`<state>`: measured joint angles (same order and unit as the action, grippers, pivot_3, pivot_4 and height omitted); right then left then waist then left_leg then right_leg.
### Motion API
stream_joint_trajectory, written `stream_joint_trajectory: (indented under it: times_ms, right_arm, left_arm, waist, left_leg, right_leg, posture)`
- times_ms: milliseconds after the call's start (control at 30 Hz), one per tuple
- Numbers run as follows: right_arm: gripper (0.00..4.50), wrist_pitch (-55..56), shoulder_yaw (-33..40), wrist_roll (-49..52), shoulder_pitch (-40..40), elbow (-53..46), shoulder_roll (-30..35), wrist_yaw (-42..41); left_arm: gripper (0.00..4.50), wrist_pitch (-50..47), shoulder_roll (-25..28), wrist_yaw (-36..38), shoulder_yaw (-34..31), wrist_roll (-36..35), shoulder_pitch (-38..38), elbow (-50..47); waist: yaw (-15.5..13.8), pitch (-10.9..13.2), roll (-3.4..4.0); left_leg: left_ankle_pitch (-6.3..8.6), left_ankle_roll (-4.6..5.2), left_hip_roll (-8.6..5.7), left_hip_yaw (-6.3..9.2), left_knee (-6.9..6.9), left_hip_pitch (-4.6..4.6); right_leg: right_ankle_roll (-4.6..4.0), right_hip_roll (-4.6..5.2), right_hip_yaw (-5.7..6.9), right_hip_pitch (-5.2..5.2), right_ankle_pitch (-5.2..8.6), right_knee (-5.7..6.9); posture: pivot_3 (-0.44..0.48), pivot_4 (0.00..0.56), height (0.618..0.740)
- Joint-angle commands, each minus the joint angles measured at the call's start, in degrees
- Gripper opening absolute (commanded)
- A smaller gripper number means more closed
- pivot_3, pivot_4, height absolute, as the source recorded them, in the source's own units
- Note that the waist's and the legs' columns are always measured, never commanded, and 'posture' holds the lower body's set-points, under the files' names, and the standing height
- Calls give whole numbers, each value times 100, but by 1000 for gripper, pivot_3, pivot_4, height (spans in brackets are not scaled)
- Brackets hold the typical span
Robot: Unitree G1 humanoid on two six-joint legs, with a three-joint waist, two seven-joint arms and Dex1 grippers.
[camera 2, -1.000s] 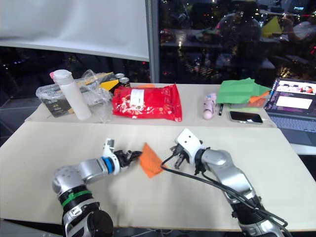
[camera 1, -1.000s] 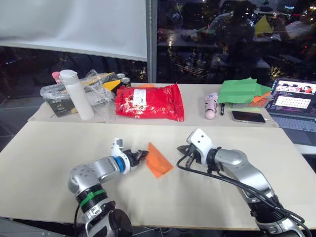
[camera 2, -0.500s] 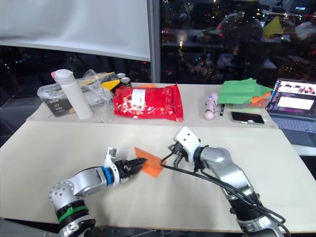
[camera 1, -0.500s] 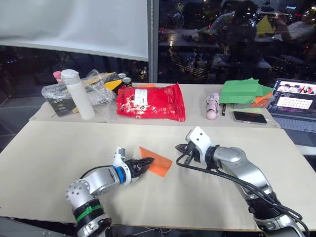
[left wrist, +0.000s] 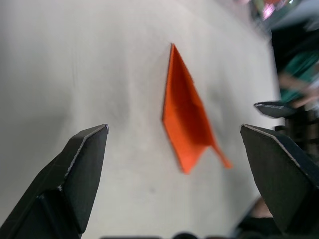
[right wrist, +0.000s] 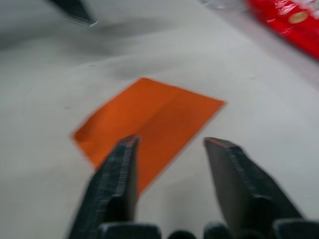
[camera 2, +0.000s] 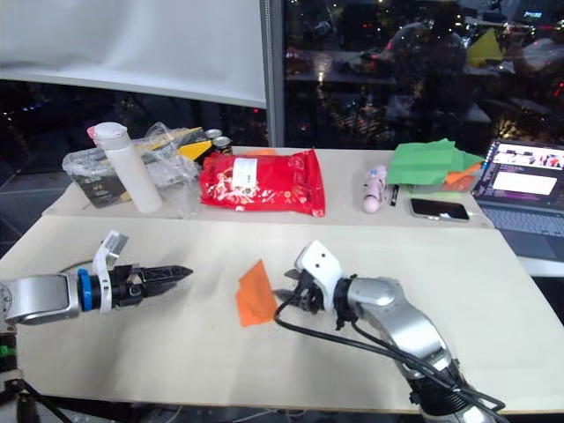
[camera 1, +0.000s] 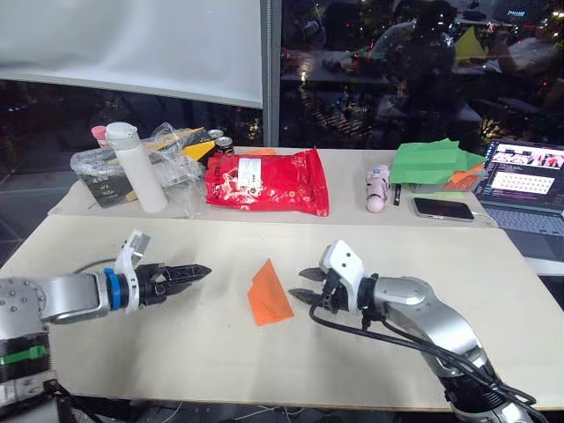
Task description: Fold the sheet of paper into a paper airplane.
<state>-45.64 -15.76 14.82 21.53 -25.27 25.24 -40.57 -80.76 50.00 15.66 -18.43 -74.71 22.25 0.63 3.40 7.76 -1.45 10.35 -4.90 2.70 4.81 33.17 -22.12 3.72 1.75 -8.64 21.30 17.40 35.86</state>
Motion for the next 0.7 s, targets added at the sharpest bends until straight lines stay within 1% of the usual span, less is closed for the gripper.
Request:
stream_joint_trajectory:
  times_ms: [33,67,100,133,167,200,333,433,467,533,700]
  right_arm:
    - [3913,-708,-123,179,210,-447,-370,431]
    - [4285,-893,-168,177,259,-502,-460,523]
    - [4473,-1037,-227,149,316,-539,-538,613]
    - [4473,-1235,-253,158,373,-549,-654,724]
    - [4473,-1393,-280,173,413,-560,-732,803]
    - [4473,-1544,-323,189,446,-573,-808,883]
    - [4473,-1835,-516,81,568,-476,-1091,1271]
    - [4473,-1923,-740,-96,617,-447,-1234,1603]
    - [4473,-1967,-782,-134,620,-468,-1266,1690]
    - [3926,-2048,-827,-161,591,-529,-1372,1860]
    - [2270,-2229,-1016,-236,511,-683,-1467,2180]
  left_arm:
    - [4500,2296,739,2136,1502,2174,-397,-856]
    - [4500,2894,889,2623,1812,2658,-519,-925]
    - [4500,3507,1000,3048,2072,3127,-636,-944]
    - [4500,4018,1018,3370,2240,3479,-683,-907]
    - [4500,4190,988,3577,2329,3629,-647,-814]
    - [4500,4401,927,3790,2385,3765,-598,-719]
    - [4500,4694,664,4219,2409,4053,-314,-374]
    - [4500,4718,592,4566,2406,4168,-133,-280]
    - [4500,4721,593,4678,2418,4216,-90,-263]
    - [4500,4739,590,4903,2375,4249,-22,-229]
    - [4500,4647,557,5249,2255,4328,281,68]
  waist:
    - [15,-1,4]
    - [28,-1,6]
    - [40,0,7]
    - [37,-1,8]
    - [29,-1,6]
    - [25,-3,-3]
    - [-13,-6,-10]
    - [-5,-6,-10]
    - [4,-6,-10]
    - [22,-6,-10]
    - [51,-6,-10]
  left_leg:
    - [-16,-26,1,-2,-29,4]
    - [-18,-27,2,-6,-37,3]
    - [-19,-26,4,-9,-42,1]
    - [-25,-16,9,-11,-45,1]
    - [-34,-1,10,-12,-47,-3]
    - [-35,0,12,-12,-46,-8]
    - [-39,7,16,-14,-37,-42]
    - [-43,14,16,-14,-34,-57]
    - [-43,15,16,-14,-34,-57]
    - [-44,17,18,-14,-34,-57]
    - [-54,32,22,-11,-35,-57]
  right_leg:
    - [-12,3,-1,6,-1,-4]
    - [-32,3,-2,10,-3,-5]
    - [-47,2,-3,11,6,-1]
    - [-52,1,-3,18,8,0]
    - [-56,1,-2,16,9,1]
    - [-56,0,-2,37,12,2]
    - [-50,-4,-1,69,11,4]
    - [-4,-5,-2,81,-15,7]
    - [-3,-6,-1,82,-15,10]
    - [-3,-9,-2,84,-15,14]
    - [2,-15,-1,85,-17,26]
  posture:
    - [0,150,715]
    - [0,150,715]
    - [0,150,715]
    - [0,150,715]
    - [0,150,715]
    - [0,150,715]
    - [0,150,715]
    - [0,150,715]
    - [0,150,715]
    - [0,150,715]
    - [0,150,715]
